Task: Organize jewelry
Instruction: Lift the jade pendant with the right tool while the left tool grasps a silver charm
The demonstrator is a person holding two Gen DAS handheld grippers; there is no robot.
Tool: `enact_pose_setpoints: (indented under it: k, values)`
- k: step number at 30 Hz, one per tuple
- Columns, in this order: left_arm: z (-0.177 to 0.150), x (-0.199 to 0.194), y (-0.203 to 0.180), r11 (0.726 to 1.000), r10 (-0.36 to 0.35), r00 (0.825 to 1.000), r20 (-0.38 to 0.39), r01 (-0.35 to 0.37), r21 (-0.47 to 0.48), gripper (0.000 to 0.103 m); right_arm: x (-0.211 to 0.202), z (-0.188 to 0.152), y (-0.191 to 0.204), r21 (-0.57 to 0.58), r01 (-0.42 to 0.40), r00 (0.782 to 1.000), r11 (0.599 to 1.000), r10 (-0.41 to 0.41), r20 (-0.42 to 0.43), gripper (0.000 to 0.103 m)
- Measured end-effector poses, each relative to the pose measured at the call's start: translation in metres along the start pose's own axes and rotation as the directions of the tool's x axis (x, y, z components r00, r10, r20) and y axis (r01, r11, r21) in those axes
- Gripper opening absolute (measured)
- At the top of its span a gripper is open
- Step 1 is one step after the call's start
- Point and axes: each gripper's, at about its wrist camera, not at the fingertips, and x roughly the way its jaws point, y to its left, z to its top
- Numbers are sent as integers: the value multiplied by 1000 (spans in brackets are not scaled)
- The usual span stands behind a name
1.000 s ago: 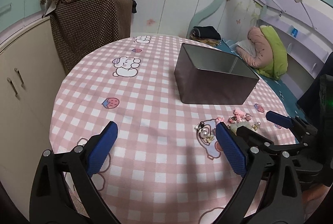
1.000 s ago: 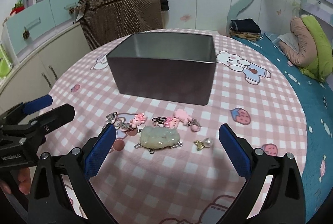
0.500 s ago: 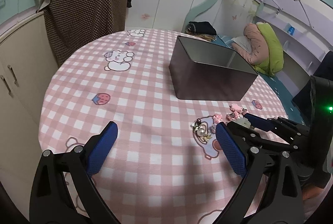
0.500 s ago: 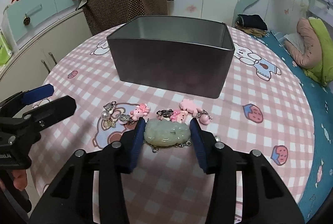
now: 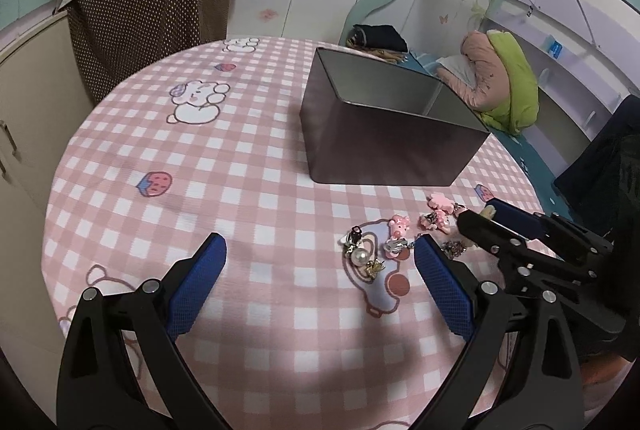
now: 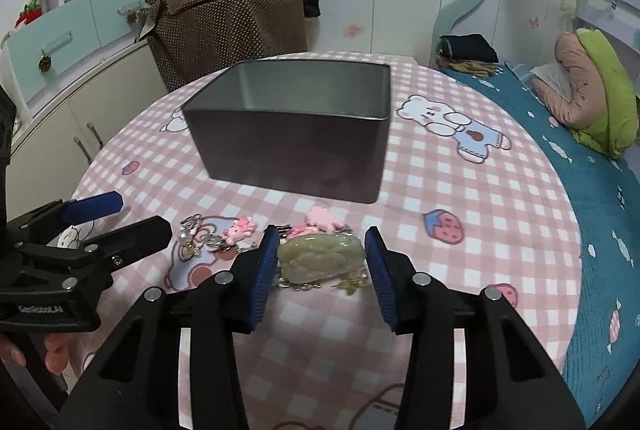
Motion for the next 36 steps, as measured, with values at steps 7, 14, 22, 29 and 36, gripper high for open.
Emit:
enact_pose_setpoints:
  k: [7, 14, 22, 29, 36]
  values:
    - [2, 10, -3, 1000, -4, 1000, -18, 3, -5, 94, -1, 0, -11, 26, 13, 1000, 1000, -13, 7, 42]
    - [5, 18, -7, 997, 68, 997, -25, -67, 36, 71, 0, 0, -19, 43, 20, 1000, 999, -20, 6, 42]
    - [2, 19, -13, 979, 154, 988, -18, -151, 137, 12, 0, -1, -20, 42, 9, 1000, 999, -9, 5, 42]
    - [3, 14, -1, 994, 88, 996, -16, -87, 65, 13, -1, -1, -21, 47, 12, 1000, 999, -12, 14, 42]
    - [9, 7, -1, 999, 36, 999, 1, -36, 23, 13, -5, 1, -22, 53, 16, 999, 998, -17, 31, 42]
